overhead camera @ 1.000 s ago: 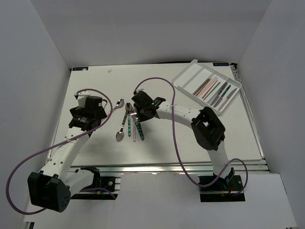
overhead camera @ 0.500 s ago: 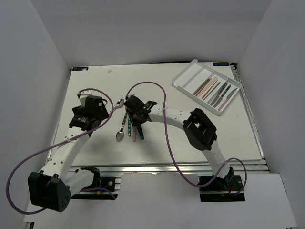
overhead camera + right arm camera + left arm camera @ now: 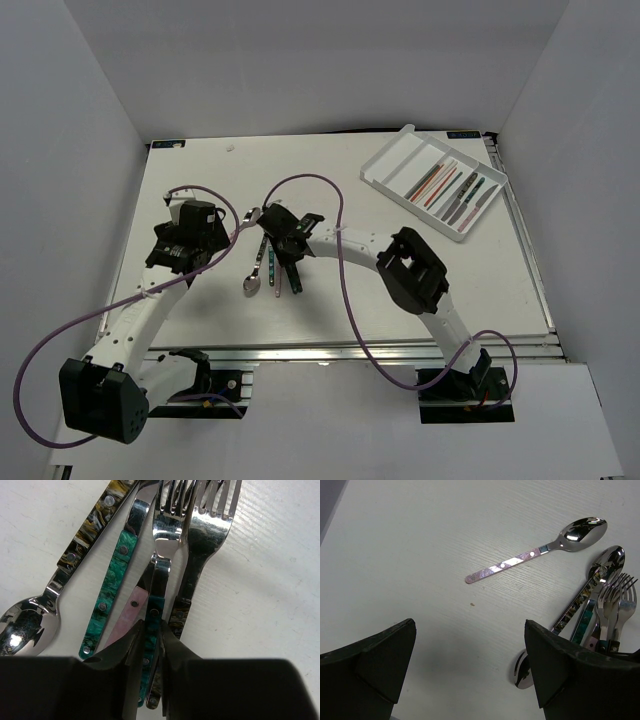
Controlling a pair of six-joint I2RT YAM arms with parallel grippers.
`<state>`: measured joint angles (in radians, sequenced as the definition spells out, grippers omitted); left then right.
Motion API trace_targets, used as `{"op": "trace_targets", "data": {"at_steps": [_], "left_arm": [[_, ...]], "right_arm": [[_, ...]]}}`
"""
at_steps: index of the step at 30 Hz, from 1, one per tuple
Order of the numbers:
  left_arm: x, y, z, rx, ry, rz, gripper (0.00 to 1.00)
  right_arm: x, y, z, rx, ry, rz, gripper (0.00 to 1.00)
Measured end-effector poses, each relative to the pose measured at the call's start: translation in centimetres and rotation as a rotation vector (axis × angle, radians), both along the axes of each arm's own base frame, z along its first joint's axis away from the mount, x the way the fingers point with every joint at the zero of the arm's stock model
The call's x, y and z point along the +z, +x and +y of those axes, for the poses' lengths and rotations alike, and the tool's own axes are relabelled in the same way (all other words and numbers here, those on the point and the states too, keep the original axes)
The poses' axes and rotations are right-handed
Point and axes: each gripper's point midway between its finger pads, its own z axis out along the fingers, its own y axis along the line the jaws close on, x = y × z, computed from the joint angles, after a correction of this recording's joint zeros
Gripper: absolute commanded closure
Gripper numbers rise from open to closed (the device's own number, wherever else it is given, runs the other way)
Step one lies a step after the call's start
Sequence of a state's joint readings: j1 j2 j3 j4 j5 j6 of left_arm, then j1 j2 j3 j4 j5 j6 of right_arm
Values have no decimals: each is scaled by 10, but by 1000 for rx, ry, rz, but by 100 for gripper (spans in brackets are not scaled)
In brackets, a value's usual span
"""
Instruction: Sort the eating utensils into containers
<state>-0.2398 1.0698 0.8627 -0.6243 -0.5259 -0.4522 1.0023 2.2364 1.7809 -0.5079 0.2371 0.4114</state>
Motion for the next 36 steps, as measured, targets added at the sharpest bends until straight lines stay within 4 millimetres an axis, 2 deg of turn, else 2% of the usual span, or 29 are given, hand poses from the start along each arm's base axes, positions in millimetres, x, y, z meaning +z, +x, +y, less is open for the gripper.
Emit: {"op": "trace_targets", "data": {"at_steps": [5, 11, 14, 15, 18, 27, 31, 34, 36], "left_arm": [[0, 1, -1, -4, -3, 0, 2], [0, 1, -2, -8, -7, 0, 2], [0, 1, -2, -9, -8, 0, 2], [-1, 1, -2, -10, -7, 0, 2], [-1, 1, -2, -12, -7, 2, 2], [-1, 1, -2, -12, -7, 2, 2], [-1, 1, -2, -12, -7, 2, 2], [-1, 1, -2, -12, -7, 2, 2], [-1, 1, -2, -13, -7, 2, 2]], "right_arm": [[-2, -2, -3, -7, -22, -3, 71], [-12, -2, -1, -6, -55, 0, 68], [-12, -2, -1, -9, -58, -5, 78], [-12, -1, -1, -12, -58, -6, 84], [-12, -1, -1, -22, -55, -5, 91], [-6, -5, -8, -35, -49, -3, 100], [20, -3, -9, -36, 8, -15, 100], [56, 4, -12, -42, 100, -36, 100], [83, 16, -23, -66, 163, -56, 100]]}}
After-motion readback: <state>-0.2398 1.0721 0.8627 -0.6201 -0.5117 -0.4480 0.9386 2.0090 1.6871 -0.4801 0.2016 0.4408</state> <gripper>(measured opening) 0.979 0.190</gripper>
